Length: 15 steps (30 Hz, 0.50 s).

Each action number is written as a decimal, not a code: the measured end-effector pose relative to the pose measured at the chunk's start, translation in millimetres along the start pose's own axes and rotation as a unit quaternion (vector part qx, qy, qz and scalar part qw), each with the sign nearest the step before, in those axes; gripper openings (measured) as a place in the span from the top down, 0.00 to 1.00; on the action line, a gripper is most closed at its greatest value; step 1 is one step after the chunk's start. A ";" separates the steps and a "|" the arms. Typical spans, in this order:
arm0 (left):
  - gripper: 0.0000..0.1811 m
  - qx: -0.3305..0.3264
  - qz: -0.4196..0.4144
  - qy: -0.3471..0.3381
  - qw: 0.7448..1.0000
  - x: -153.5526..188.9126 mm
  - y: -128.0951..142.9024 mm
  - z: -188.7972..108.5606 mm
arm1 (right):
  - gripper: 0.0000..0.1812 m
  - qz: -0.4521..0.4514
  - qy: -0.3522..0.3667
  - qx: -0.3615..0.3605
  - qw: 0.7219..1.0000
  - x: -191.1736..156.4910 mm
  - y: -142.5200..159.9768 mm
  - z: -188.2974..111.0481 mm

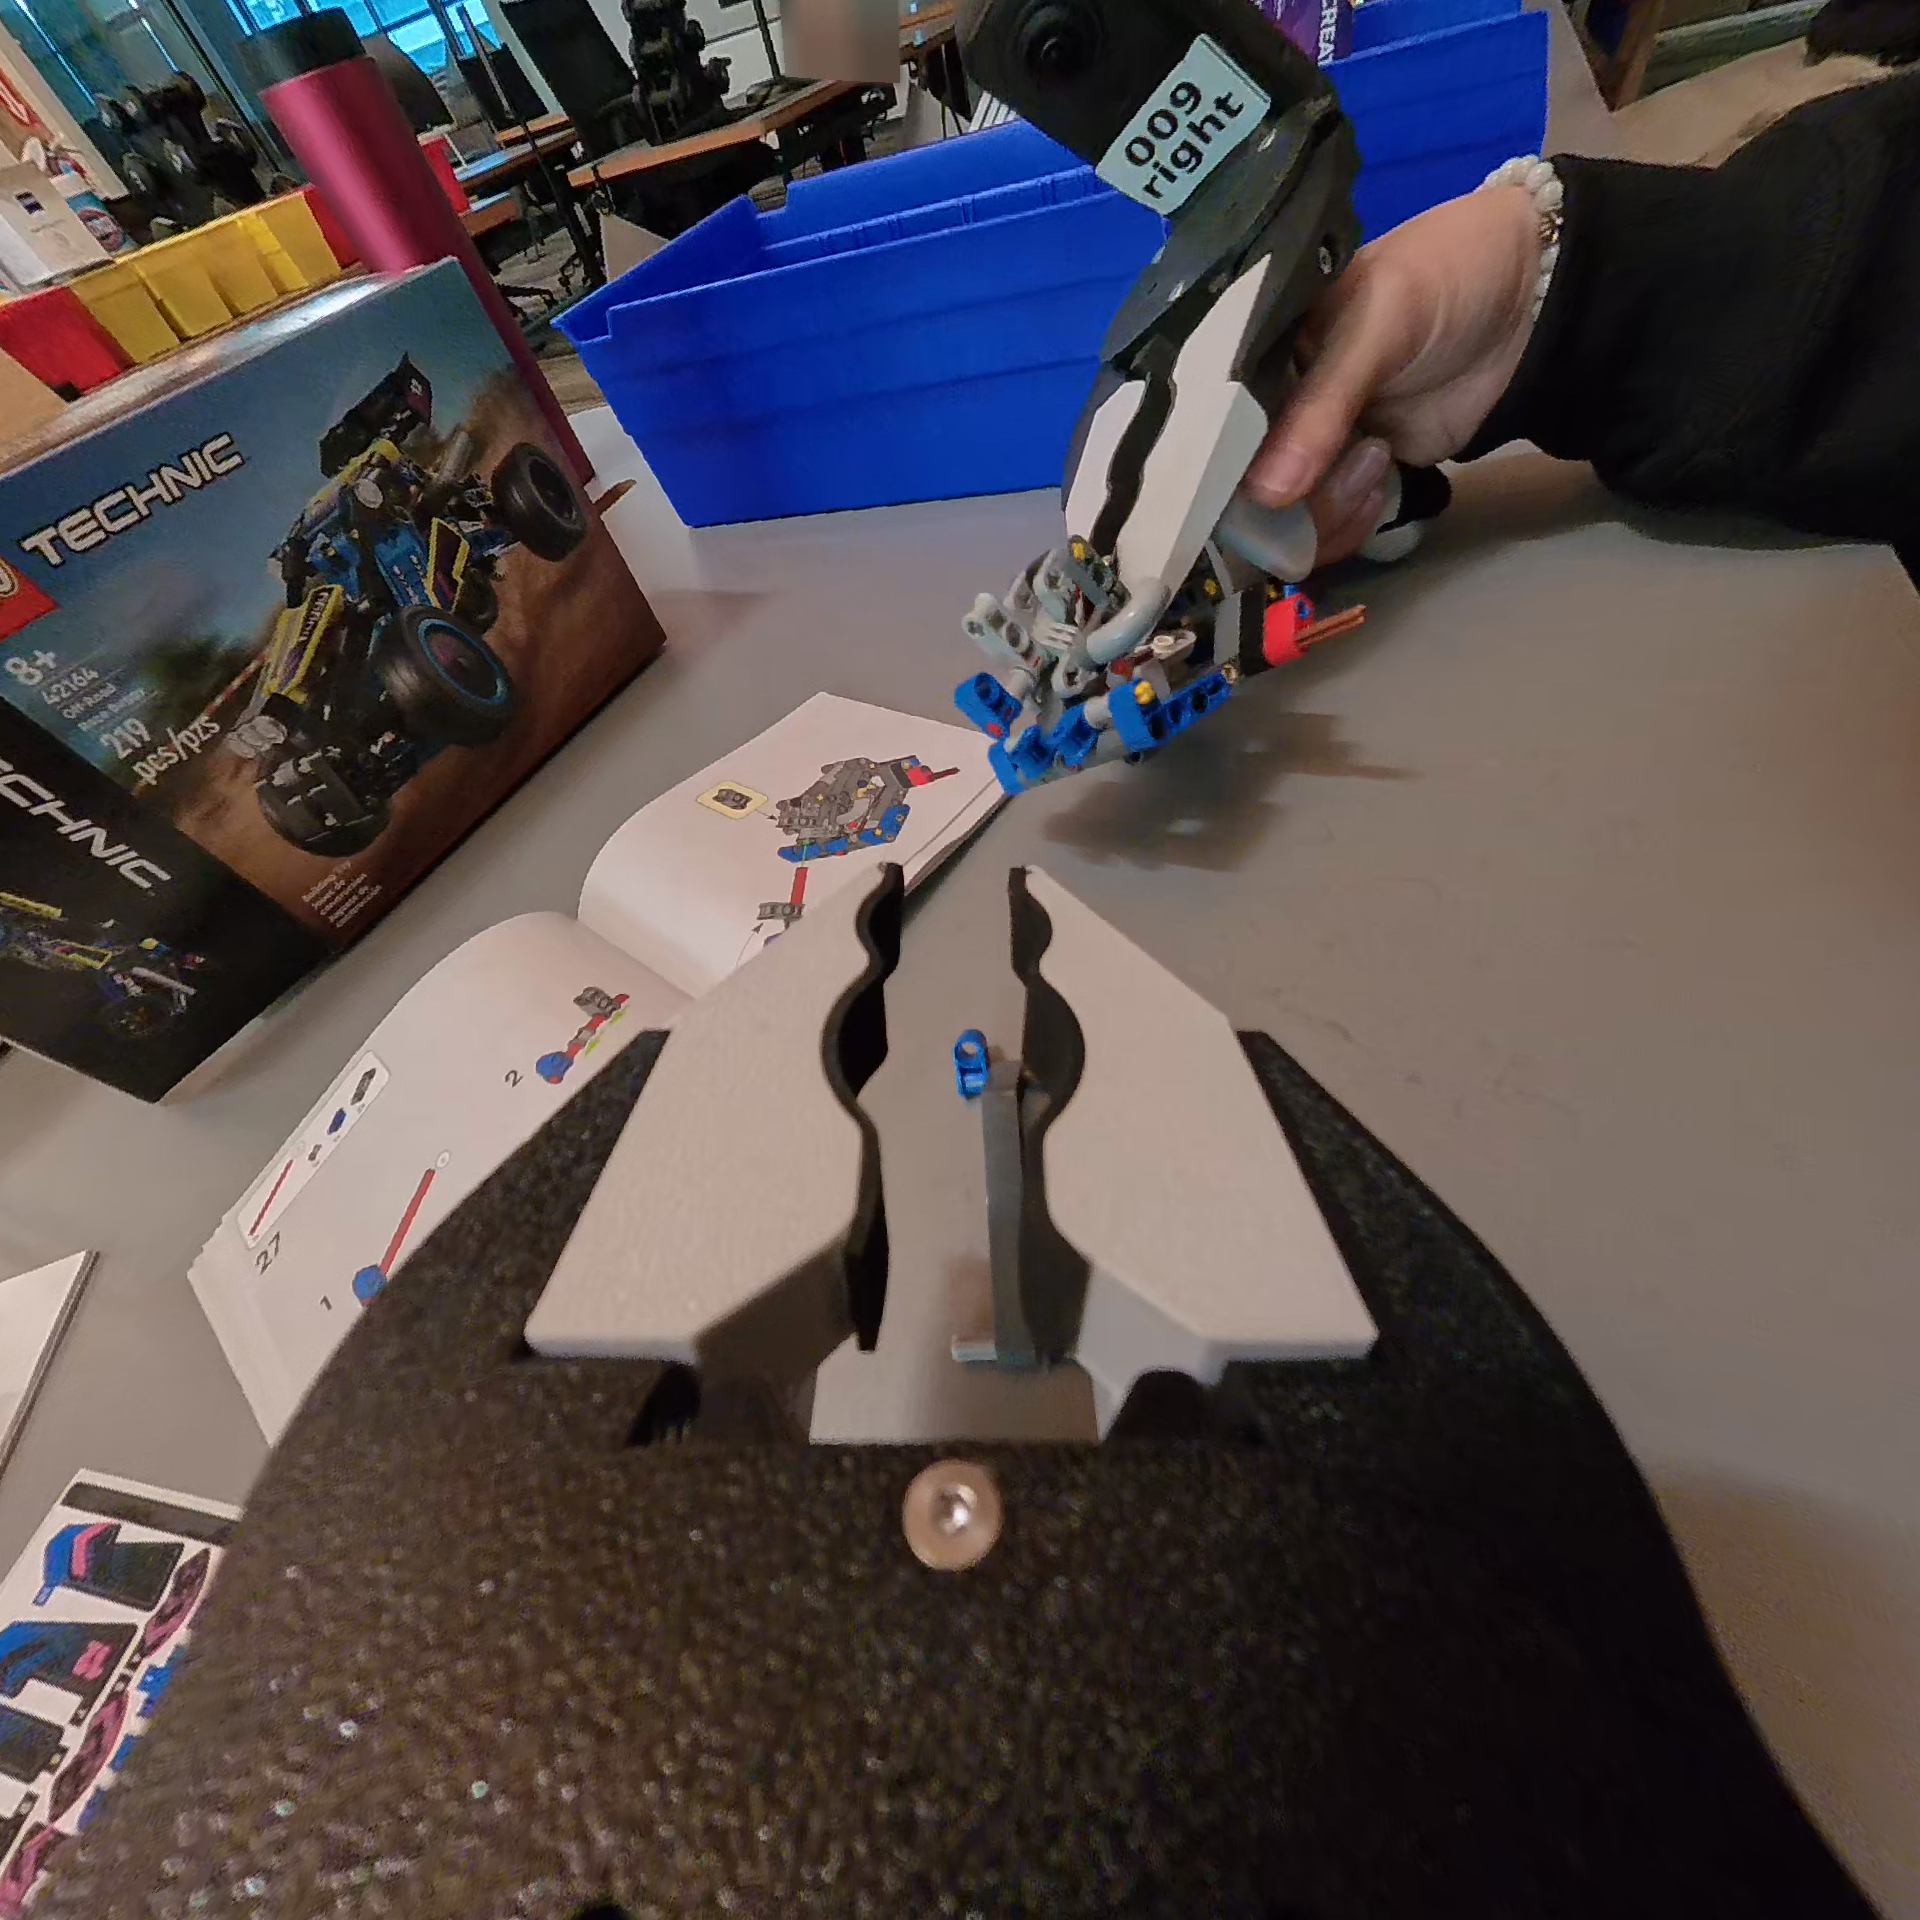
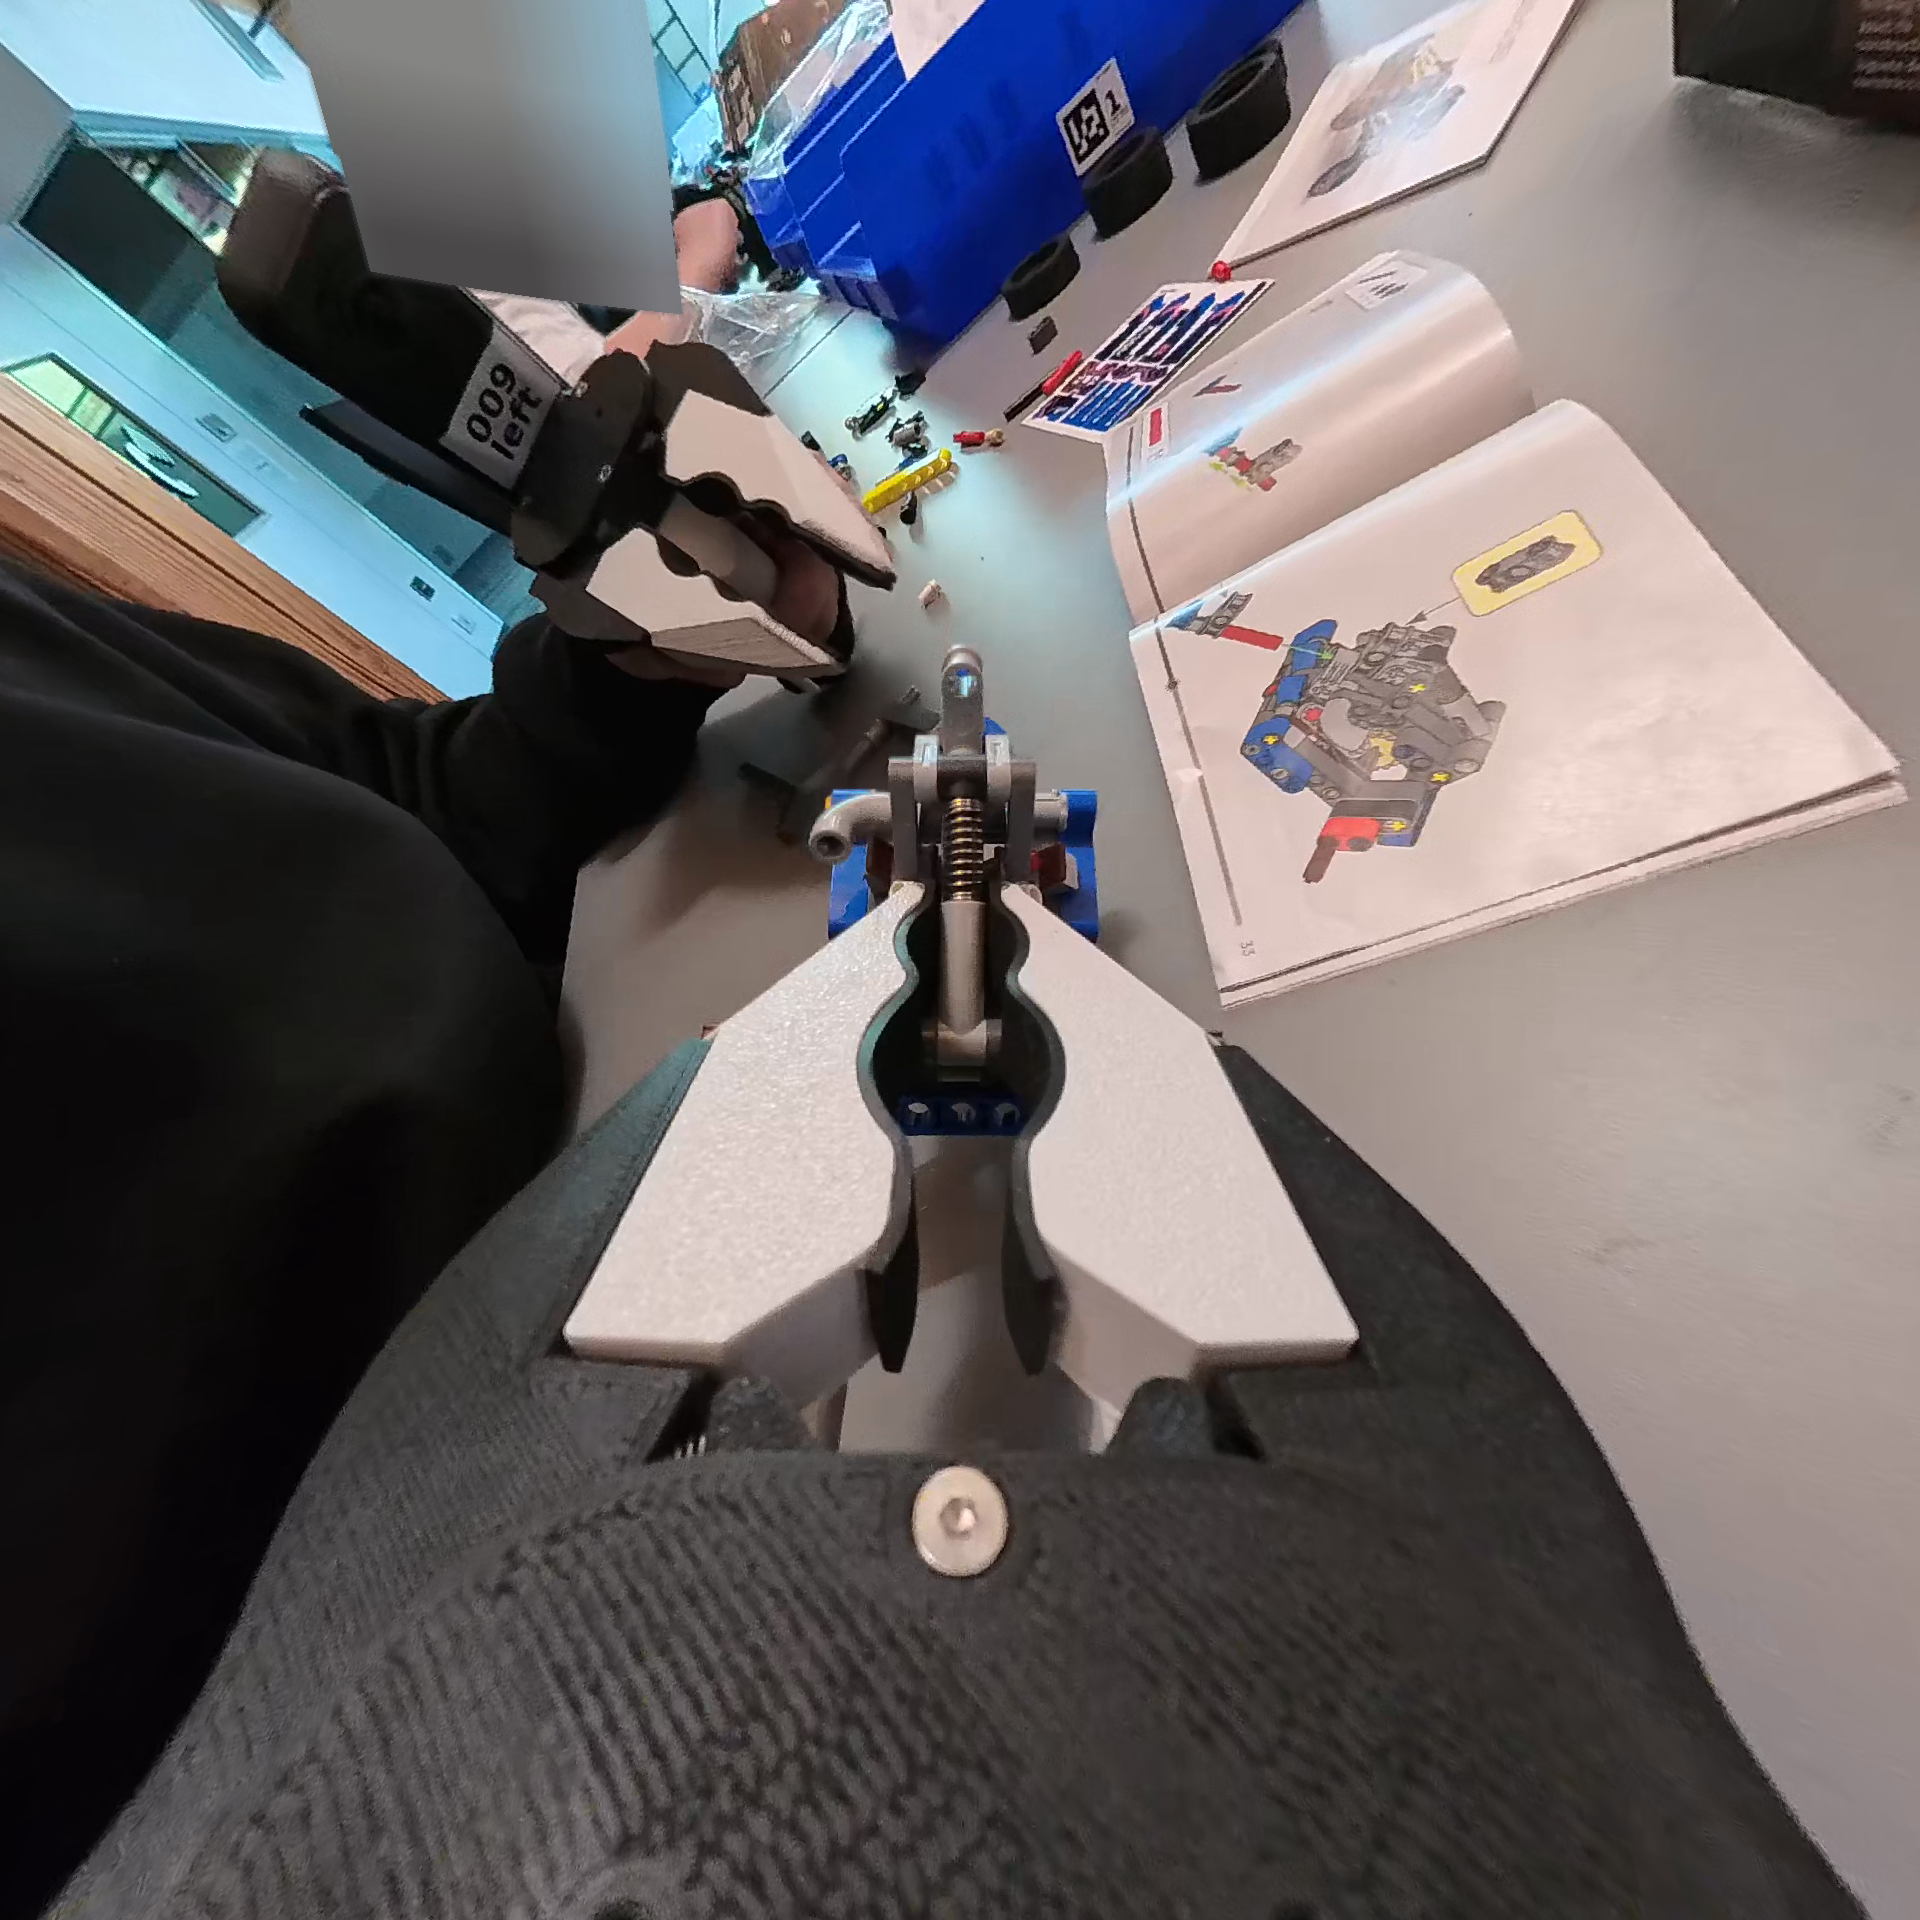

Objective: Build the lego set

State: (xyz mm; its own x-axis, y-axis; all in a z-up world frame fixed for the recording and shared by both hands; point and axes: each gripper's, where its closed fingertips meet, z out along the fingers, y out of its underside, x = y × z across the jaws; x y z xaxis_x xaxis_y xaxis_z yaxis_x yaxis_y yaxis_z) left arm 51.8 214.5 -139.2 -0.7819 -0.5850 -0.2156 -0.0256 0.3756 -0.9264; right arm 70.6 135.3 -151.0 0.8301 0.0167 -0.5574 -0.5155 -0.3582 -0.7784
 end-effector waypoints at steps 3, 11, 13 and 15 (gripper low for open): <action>0.90 0.000 0.001 -0.001 1.000 -0.2 0.0 0.0 | 0.97 -0.006 -0.001 -0.005 1.000 -1.5 1.2 1.1; 0.91 0.000 0.000 -0.003 1.000 -1.0 -0.1 -0.2 | 0.97 -0.070 0.004 -0.044 0.997 -9.0 10.3 8.5; 0.91 0.000 0.000 -0.003 1.000 -1.2 0.1 -0.4 | 0.97 -0.087 0.005 -0.052 0.995 -10.6 12.4 9.8; 0.91 0.000 0.000 -0.004 1.000 -1.6 0.1 -0.6 | 0.97 -0.110 0.014 -0.061 0.992 -9.9 14.2 10.5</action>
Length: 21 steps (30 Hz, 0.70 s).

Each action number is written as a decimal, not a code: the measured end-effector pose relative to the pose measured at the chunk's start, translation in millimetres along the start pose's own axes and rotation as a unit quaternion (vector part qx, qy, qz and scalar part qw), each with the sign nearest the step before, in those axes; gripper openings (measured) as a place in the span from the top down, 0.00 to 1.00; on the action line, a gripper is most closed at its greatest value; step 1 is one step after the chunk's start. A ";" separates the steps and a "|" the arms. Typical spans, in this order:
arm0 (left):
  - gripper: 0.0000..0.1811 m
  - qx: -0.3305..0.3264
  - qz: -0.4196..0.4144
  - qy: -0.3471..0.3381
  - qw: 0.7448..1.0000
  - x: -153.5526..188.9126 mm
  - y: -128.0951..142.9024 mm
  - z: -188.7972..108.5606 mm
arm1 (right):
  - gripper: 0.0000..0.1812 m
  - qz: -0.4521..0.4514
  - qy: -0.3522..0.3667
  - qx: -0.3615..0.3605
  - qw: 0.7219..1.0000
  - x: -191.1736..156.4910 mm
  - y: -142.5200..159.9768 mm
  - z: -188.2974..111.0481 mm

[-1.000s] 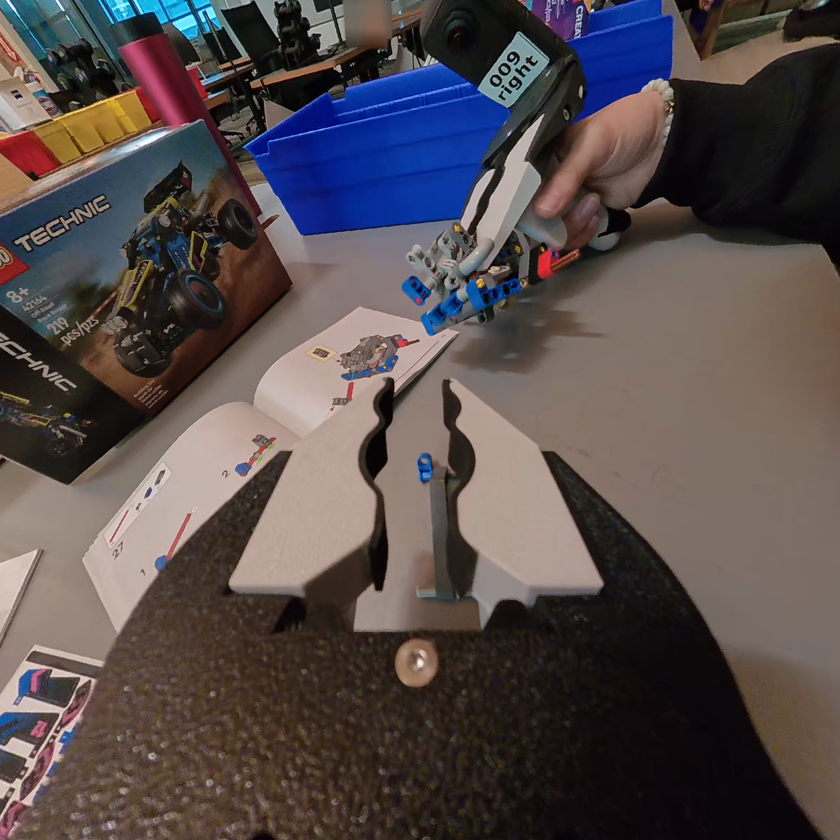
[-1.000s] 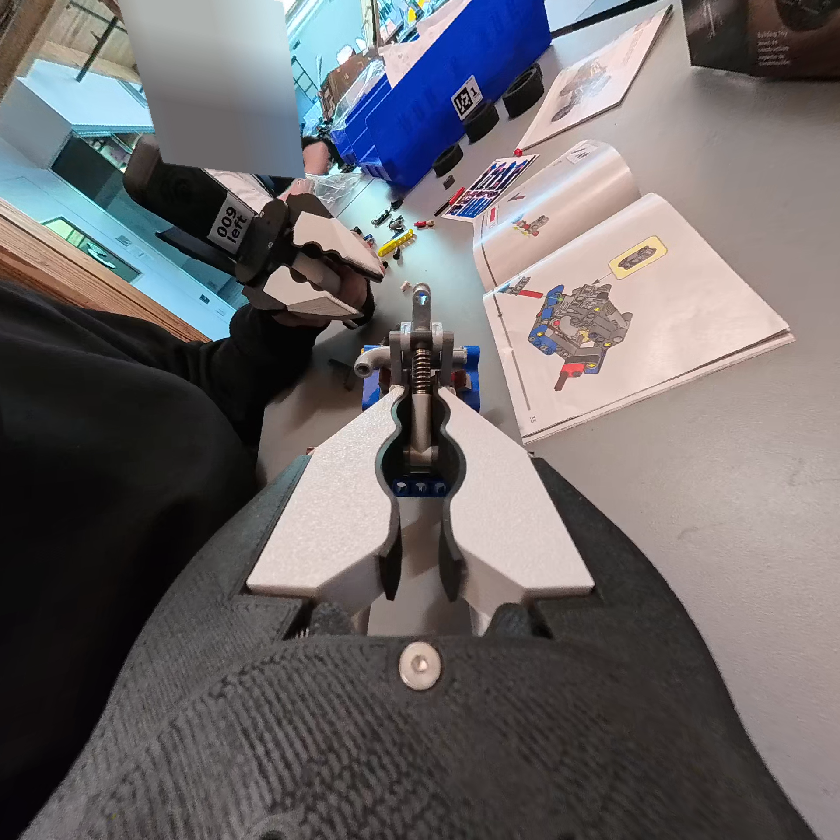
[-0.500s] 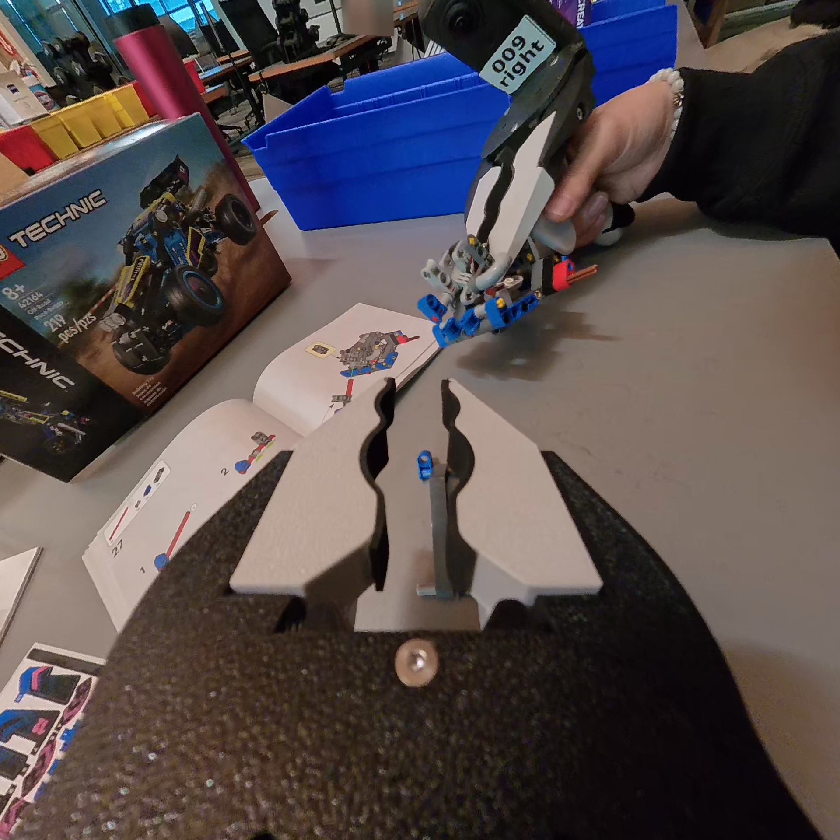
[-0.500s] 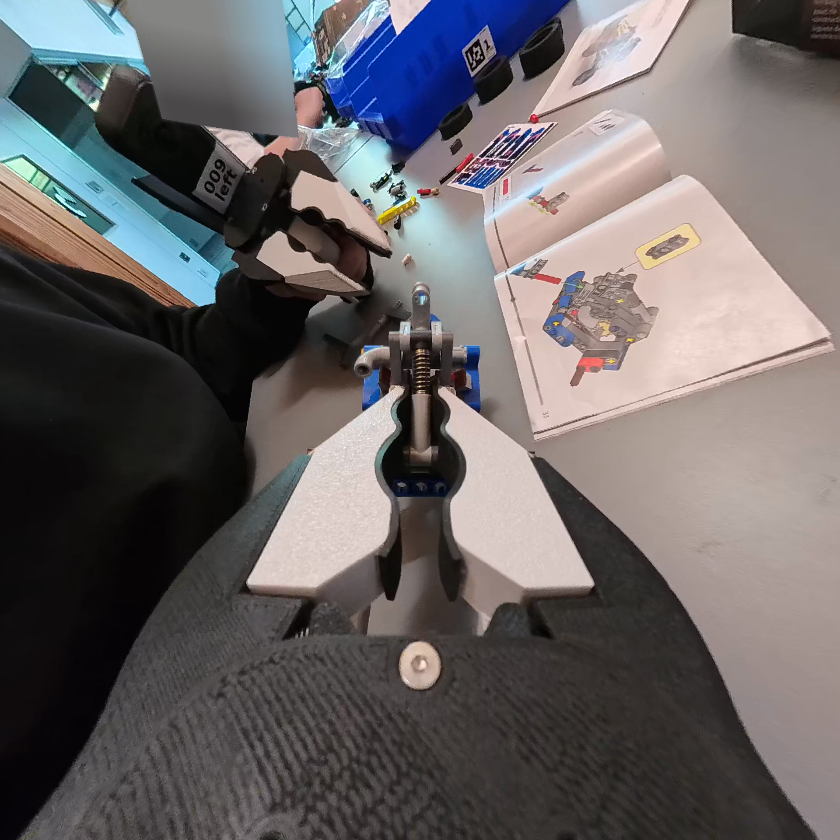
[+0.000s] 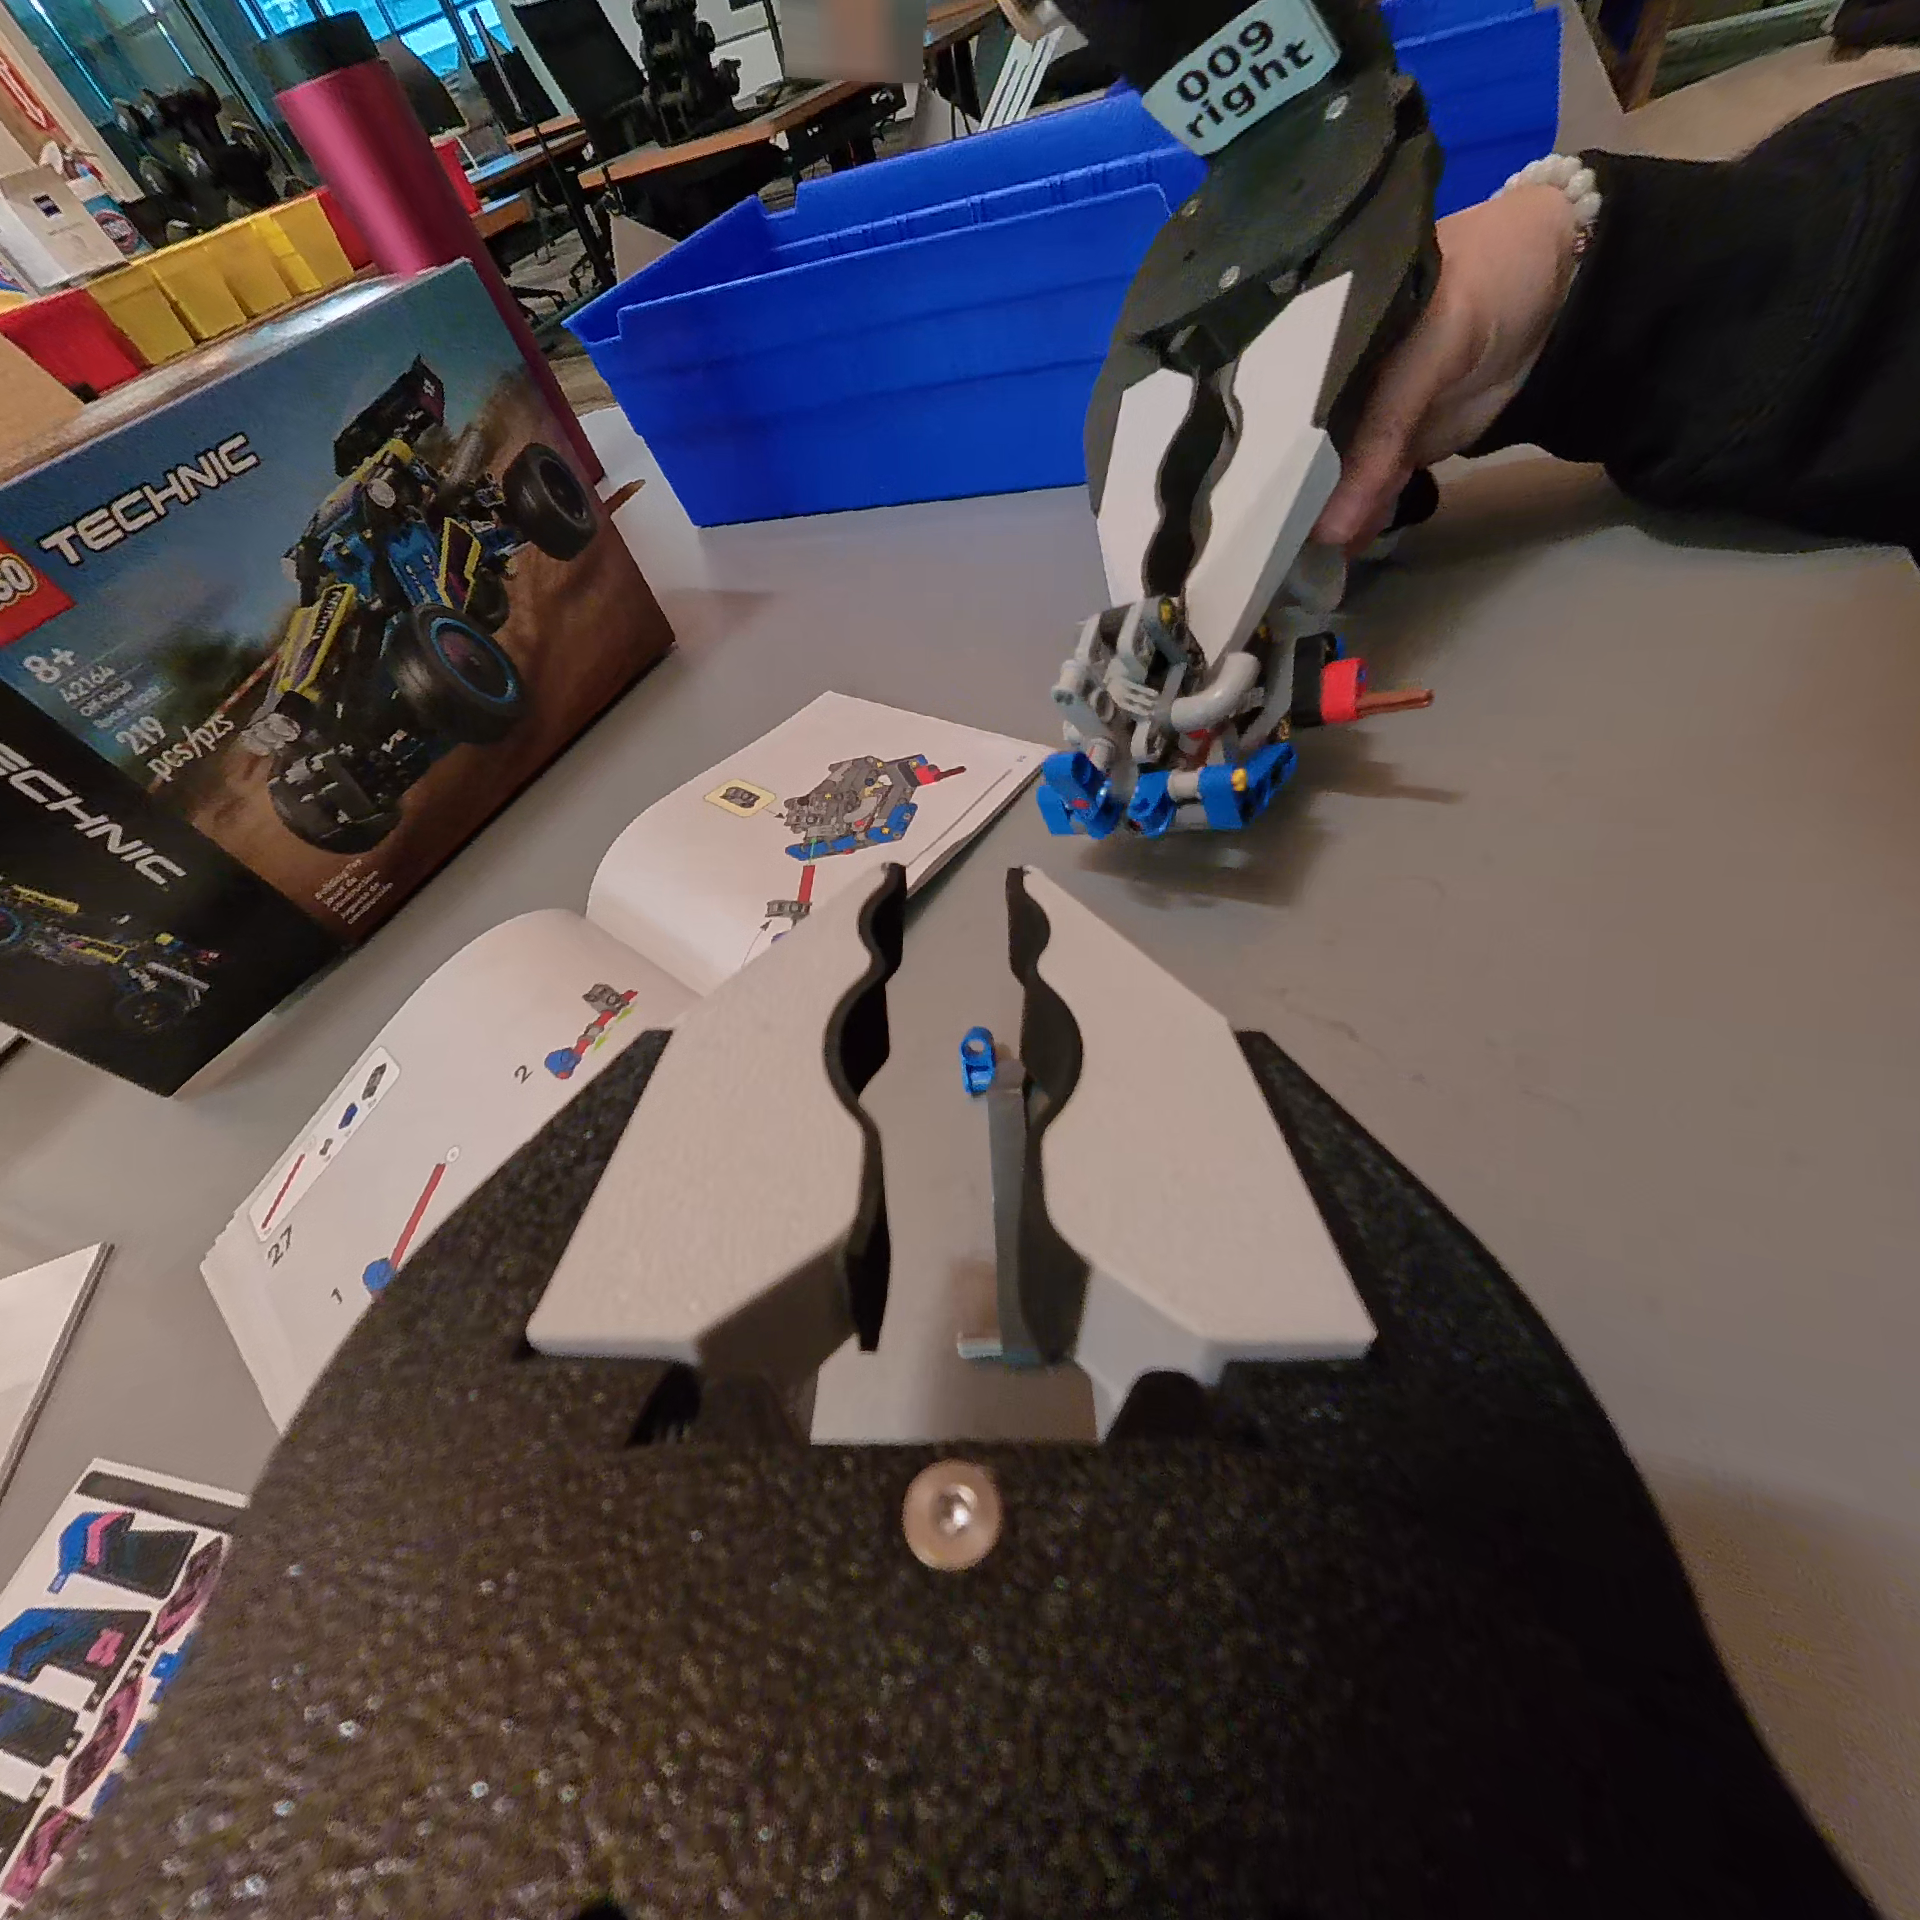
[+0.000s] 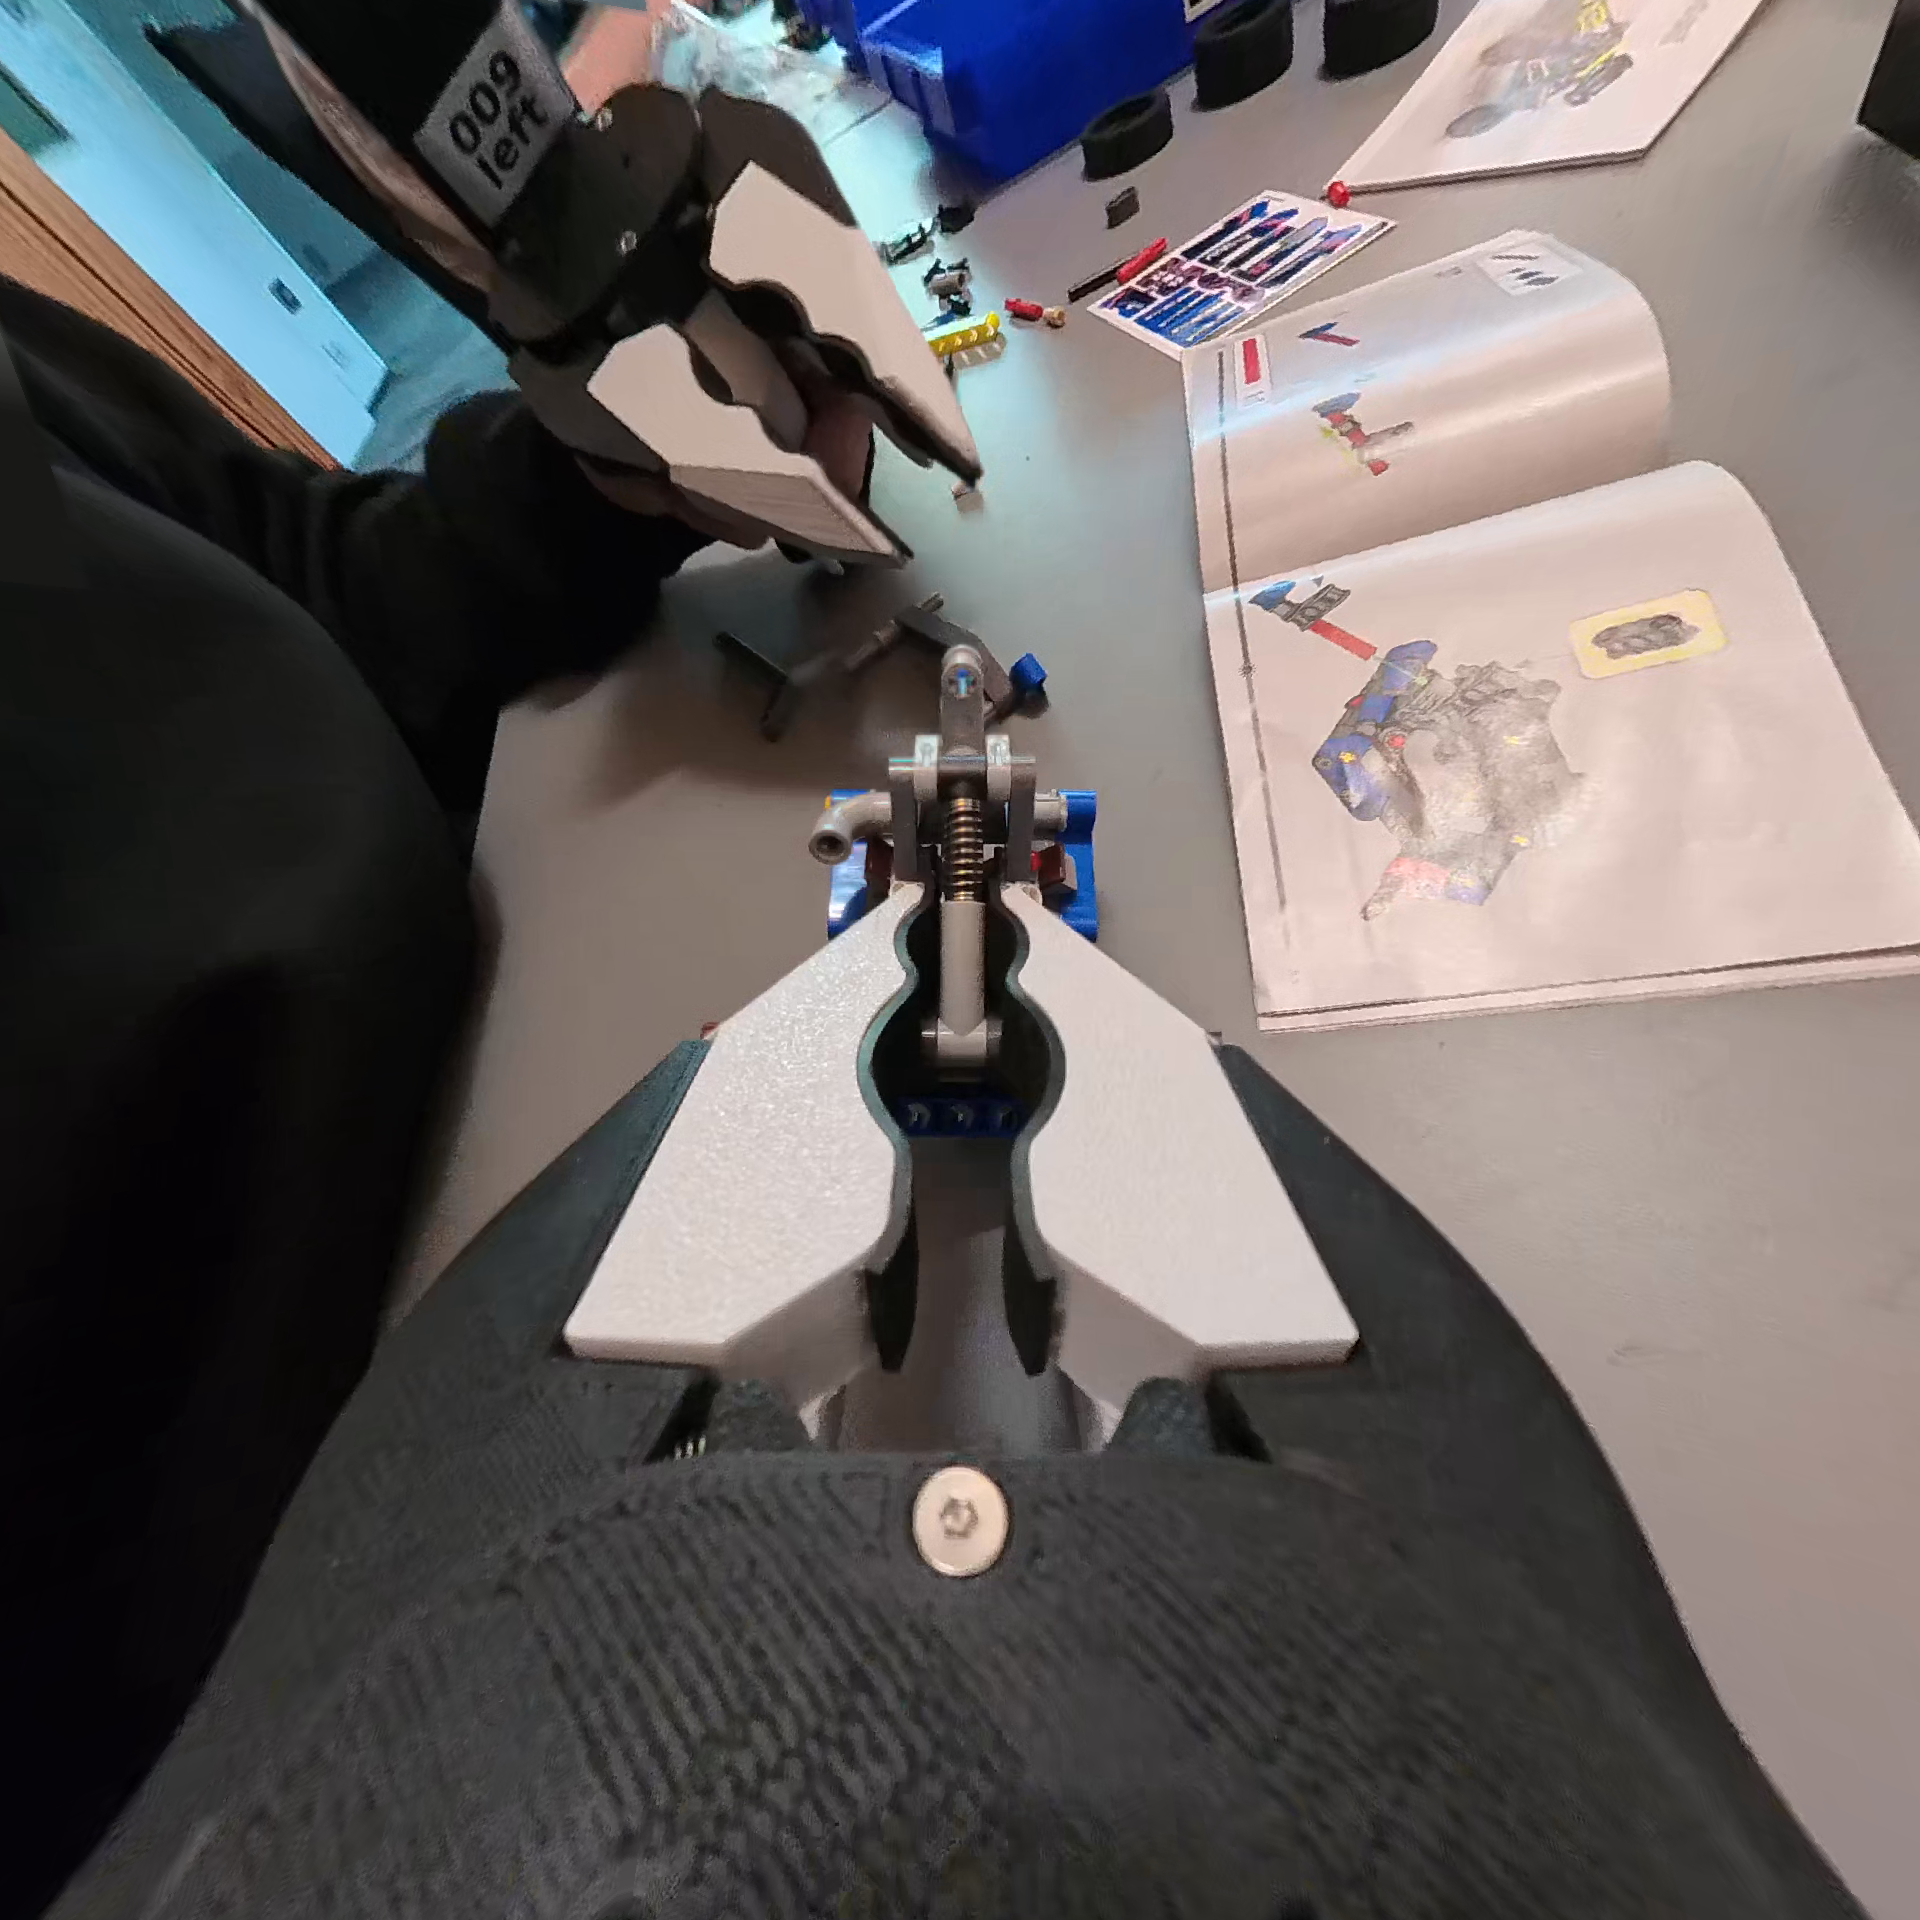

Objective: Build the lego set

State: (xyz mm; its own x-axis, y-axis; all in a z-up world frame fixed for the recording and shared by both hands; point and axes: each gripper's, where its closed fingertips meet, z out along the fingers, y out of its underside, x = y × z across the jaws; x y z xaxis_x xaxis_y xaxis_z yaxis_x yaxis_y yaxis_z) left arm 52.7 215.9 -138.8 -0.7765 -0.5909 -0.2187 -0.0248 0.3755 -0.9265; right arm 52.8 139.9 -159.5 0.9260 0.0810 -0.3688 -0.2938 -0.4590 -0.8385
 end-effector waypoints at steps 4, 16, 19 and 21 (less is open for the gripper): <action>0.91 0.001 -0.001 0.000 1.000 0.1 -0.3 0.1 | 0.97 -0.040 0.002 -0.026 0.999 -4.2 6.6 3.7; 0.91 -0.002 0.000 0.002 1.000 0.8 0.3 1.1 | 0.97 -0.046 0.002 -0.035 0.998 -5.2 9.1 5.8; 0.91 -0.003 0.000 0.002 1.000 1.1 0.5 1.1 | 0.97 -0.053 0.005 -0.037 0.998 -5.1 9.5 6.1; 0.91 -0.002 0.001 0.002 1.000 1.3 0.3 1.1 | 0.97 -0.070 0.013 -0.044 0.997 -4.0 10.8 6.8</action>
